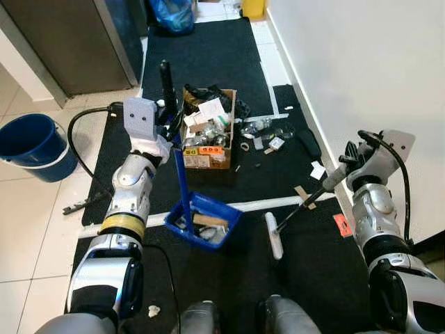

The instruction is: Sweep floor

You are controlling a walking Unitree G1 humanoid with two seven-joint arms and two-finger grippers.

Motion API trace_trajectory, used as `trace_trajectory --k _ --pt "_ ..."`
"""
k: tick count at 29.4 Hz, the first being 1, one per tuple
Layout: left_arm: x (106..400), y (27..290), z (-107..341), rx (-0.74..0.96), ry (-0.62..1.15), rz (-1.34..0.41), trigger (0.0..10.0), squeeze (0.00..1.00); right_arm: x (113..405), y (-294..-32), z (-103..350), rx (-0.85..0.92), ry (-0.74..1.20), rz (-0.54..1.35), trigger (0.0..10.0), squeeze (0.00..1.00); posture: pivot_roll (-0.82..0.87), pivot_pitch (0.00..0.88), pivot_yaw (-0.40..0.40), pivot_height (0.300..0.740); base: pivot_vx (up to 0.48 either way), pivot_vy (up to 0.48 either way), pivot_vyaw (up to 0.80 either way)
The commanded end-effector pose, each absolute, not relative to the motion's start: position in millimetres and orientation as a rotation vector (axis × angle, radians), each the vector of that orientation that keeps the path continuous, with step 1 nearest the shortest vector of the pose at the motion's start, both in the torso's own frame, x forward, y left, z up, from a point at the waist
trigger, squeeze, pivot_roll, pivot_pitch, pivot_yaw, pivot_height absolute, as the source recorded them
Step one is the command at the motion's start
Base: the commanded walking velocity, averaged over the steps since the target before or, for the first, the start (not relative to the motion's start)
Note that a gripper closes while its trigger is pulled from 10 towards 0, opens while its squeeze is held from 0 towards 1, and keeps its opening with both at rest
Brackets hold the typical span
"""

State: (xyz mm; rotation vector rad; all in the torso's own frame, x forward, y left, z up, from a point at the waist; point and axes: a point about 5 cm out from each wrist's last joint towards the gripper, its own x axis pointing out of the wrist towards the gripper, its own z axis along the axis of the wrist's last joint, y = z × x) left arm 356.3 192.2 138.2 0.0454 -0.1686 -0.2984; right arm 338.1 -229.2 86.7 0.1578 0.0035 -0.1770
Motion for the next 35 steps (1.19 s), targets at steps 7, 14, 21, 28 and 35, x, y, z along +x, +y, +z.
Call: trace_trajectory --k 7,14,21,28,35 --pt "360 198 174 0.059 -0.322 -0.28 10.0 0.0 342 -236 100 0.154 -0.062 -0.204 10.0 0.0 0.12 0.0 0.003 0.74 0.279 0.0 0.0" --pt "364 193 221 0.084 -0.481 -0.306 10.0 0.0 347 -246 116 0.143 -0.117 -0.235 10.0 0.0 0.12 0.0 0.002 0.74 0.4 0.0 0.0" --pt "362 178 251 0.086 -0.581 -0.382 10.0 0.0 347 -265 133 0.072 -0.175 -0.343 10.0 0.0 0.12 0.0 0.003 0.74 0.409 0.0 0.0" --pt "359 176 261 0.09 -0.606 -0.388 10.0 0.0 346 -274 139 0.026 -0.187 -0.361 10.0 0.0 0.11 0.0 -0.003 0.74 0.409 0.0 0.0" --pt "357 172 259 0.083 -0.595 -0.411 10.0 0.0 345 -272 136 -0.009 -0.172 -0.332 10.0 0.0 0.1 0.0 -0.003 0.74 0.409 0.0 0.0"
